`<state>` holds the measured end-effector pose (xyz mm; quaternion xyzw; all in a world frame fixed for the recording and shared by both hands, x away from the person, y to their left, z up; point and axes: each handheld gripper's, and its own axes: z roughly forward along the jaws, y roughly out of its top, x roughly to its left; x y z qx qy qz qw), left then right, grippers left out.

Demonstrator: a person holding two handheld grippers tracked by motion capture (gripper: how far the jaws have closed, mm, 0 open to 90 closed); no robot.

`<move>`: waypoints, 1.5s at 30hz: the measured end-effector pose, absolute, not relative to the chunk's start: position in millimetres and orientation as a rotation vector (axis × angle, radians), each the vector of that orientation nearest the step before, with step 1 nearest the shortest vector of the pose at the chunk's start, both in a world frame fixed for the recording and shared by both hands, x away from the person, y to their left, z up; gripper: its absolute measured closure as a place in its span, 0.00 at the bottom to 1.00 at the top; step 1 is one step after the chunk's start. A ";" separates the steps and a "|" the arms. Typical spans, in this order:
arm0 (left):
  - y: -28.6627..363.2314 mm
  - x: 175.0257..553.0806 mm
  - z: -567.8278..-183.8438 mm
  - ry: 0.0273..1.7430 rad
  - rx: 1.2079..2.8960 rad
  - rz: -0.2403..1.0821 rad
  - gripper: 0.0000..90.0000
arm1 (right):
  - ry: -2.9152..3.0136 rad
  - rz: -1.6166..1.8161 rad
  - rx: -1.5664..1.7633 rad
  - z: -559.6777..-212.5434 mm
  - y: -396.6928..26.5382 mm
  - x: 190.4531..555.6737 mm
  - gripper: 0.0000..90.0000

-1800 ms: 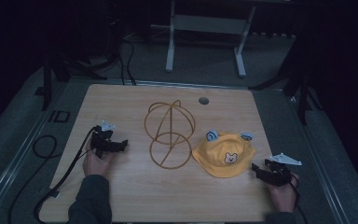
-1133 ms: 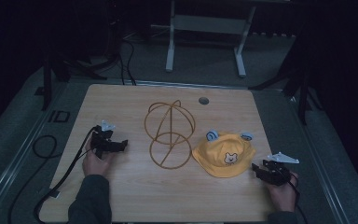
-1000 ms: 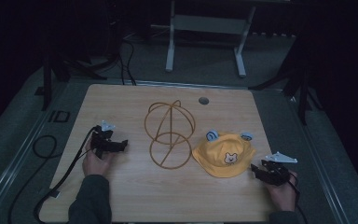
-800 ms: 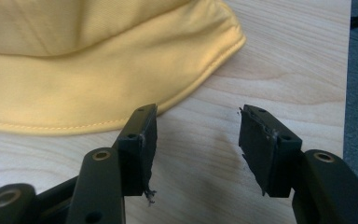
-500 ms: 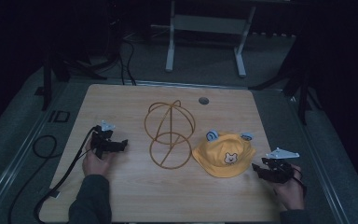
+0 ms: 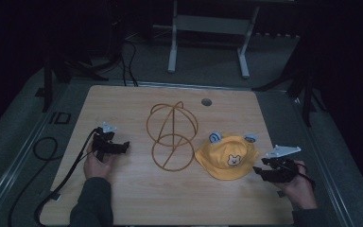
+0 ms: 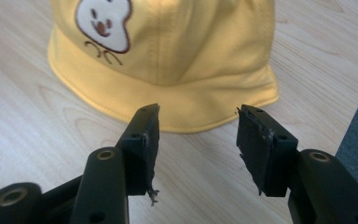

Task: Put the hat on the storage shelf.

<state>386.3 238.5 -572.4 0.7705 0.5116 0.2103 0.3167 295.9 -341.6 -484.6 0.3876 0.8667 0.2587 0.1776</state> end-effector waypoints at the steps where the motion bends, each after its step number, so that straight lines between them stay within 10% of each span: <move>1: 238.5 386.3 -572.3 1.347 2.030 0.552 0.10 | 2.464 0.726 1.082 -483.2 -341.1 296.4 0.54; 45: 238.2 385.8 -572.4 1.348 2.028 0.554 0.10 | 2.677 0.497 0.845 -402.8 -312.3 349.8 0.21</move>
